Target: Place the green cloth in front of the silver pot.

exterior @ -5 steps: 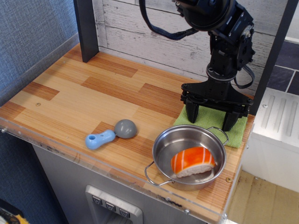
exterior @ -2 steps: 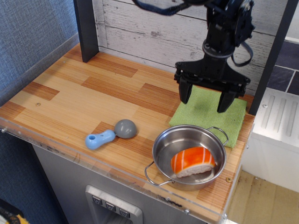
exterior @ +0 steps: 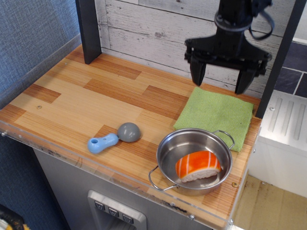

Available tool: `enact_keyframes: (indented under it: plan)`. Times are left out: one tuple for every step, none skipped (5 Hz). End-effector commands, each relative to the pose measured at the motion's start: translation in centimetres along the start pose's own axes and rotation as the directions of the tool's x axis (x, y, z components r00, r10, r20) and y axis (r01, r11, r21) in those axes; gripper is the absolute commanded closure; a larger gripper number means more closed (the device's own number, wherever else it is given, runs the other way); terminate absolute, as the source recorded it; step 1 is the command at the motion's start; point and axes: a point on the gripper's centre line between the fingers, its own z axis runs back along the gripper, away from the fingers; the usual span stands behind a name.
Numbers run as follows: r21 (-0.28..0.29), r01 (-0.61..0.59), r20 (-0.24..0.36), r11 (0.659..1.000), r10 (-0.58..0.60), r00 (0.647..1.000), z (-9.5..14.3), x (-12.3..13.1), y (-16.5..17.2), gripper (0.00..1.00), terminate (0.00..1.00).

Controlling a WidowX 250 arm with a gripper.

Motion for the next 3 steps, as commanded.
enact_keyframes:
  plan:
    - [0.035,-0.001,0.086,0.999,-0.002,0.996,3.30,-0.92,-0.21,0.00,0.00]
    - [0.035,-0.001,0.086,0.999,-0.002,0.996,3.30,-0.92,-0.21,0.00,0.00]
    - [0.035,-0.001,0.086,0.999,-0.002,0.996,3.30,-0.92,-0.21,0.00,1.00]
